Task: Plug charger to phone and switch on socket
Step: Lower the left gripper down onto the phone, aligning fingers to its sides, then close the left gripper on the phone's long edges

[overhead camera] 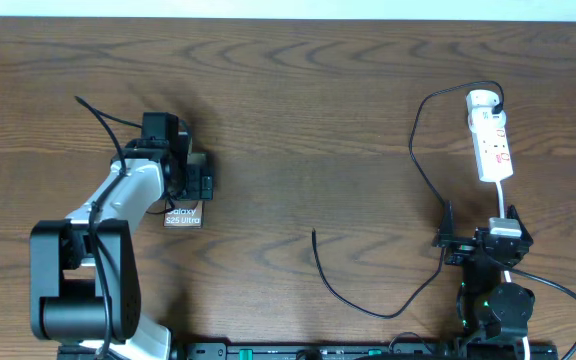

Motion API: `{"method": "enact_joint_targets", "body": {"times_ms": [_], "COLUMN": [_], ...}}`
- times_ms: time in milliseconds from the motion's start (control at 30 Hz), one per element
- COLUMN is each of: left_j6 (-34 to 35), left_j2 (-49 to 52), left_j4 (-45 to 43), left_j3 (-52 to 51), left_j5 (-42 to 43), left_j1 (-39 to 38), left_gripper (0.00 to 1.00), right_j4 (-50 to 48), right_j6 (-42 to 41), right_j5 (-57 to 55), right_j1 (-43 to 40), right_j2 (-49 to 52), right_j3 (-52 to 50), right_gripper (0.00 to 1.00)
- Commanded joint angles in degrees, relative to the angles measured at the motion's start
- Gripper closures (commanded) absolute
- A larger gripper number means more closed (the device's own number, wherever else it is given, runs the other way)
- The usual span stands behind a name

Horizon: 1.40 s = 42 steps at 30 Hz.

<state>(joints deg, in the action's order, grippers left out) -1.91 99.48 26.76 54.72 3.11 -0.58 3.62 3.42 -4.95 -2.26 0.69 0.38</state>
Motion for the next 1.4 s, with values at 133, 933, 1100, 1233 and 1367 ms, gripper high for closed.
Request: {"method": "enact_joint_targets", "body": {"times_ms": [133,933,1100,1233,1367], "left_j6": [0.00,-3.65,-3.67,-3.69,-4.09], "left_j2": [2.99,3.08,3.08,3.06,3.06], "left_j4": [0.11,0.37,0.46,0.02,0.04], "left_j3": [-0.24,-0.24,-0.24,-0.24,-0.24], "left_j5": [0.98,4.20,4.33,6.80,6.82], "left_j1": [0.13,-0.15,-0.15,-0.15,-0.15], "left_gripper": [0.02,0.02,0.02,0.02,0.02], "right_j4": [0.24,0.24,0.24,0.24,0.24], "right_j6": [0.50,0.50,0.50,0.50,0.50], "right_j5": [-0.33,-0.33,-0.33,-0.33,-0.33], "right_j1": [0.39,0.39,0.39,0.39,0.39], "right_j2": [-0.35,-0.35,-0.35,-0.35,-0.35], "right_j3": [-0.07,-0.07,-0.07,-0.07,-0.07], "right_gripper": [0.01,0.01,0.01,0.01,0.01]}}
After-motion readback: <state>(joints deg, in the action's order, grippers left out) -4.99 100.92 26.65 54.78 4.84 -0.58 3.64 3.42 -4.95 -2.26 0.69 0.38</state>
